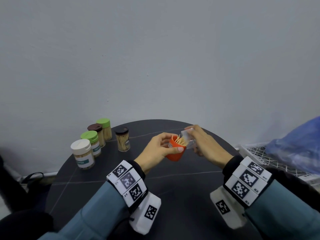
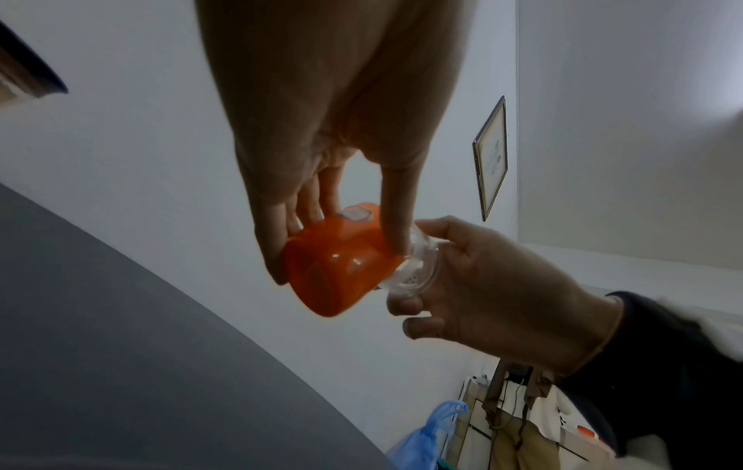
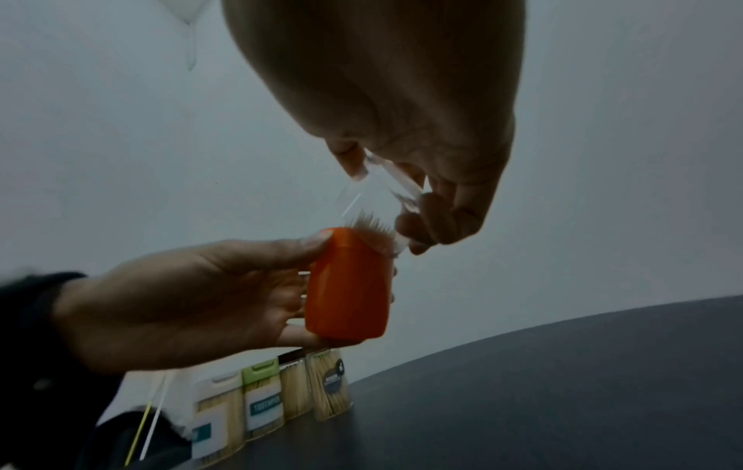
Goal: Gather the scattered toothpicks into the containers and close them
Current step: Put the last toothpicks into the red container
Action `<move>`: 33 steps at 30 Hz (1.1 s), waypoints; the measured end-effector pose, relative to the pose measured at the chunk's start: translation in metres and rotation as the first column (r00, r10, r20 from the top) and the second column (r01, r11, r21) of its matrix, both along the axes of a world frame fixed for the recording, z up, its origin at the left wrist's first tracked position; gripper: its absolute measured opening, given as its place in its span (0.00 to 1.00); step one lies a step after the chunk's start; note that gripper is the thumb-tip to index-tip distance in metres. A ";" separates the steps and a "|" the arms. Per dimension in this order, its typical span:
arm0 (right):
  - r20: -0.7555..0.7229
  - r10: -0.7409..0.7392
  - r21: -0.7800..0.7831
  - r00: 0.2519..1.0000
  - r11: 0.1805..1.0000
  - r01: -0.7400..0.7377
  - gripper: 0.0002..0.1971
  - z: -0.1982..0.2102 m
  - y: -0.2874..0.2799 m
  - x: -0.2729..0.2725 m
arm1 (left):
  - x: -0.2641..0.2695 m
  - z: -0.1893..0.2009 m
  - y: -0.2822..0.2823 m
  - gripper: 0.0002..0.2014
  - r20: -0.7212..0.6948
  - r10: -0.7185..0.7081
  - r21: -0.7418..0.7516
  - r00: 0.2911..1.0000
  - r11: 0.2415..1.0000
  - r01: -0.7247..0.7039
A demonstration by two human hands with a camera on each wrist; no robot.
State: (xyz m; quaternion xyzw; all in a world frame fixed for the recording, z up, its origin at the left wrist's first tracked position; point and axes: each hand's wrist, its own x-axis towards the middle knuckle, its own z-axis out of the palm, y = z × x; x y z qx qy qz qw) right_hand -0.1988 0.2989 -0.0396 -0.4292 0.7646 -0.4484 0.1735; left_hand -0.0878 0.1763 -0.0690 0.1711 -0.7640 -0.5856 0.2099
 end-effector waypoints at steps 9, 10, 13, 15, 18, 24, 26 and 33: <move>-0.325 0.049 0.072 0.945 0.997 -0.026 0.17 0.000 0.001 0.005 | 0.003 0.000 0.000 0.22 -0.001 -0.032 -0.178 0.999 0.984 0.032; -0.333 0.049 0.071 0.941 0.997 -0.027 0.17 0.000 0.002 0.007 | 0.003 0.000 0.000 0.23 0.004 -0.034 -0.195 0.999 0.980 0.034; -0.346 0.040 0.045 0.937 0.999 -0.026 0.17 -0.001 0.003 0.013 | 0.003 0.001 0.000 0.23 0.007 -0.041 -0.231 0.999 0.972 0.041; -0.349 0.042 0.049 0.936 0.998 -0.027 0.18 -0.001 0.003 0.015 | 0.003 0.002 -0.001 0.22 0.001 -0.047 -0.255 0.999 0.966 0.046; -0.333 0.022 0.032 0.943 0.999 -0.012 0.18 -0.002 0.000 0.015 | 0.005 0.002 -0.002 0.21 0.013 -0.064 -0.281 0.998 0.958 0.065; -0.315 0.001 0.046 0.949 0.999 0.015 0.18 -0.002 -0.003 0.014 | 0.008 -0.001 -0.001 0.22 0.030 -0.065 -0.315 0.997 0.946 0.071; -0.306 0.003 0.042 0.952 0.999 0.010 0.18 0.000 -0.003 0.014 | 0.009 -0.001 -0.002 0.24 0.040 -0.067 -0.333 0.997 0.940 0.077; -0.378 0.054 0.087 0.924 0.996 -0.023 0.17 0.002 -0.002 0.014 | 0.009 0.000 -0.004 0.22 0.025 -0.042 -0.331 0.999 0.942 0.048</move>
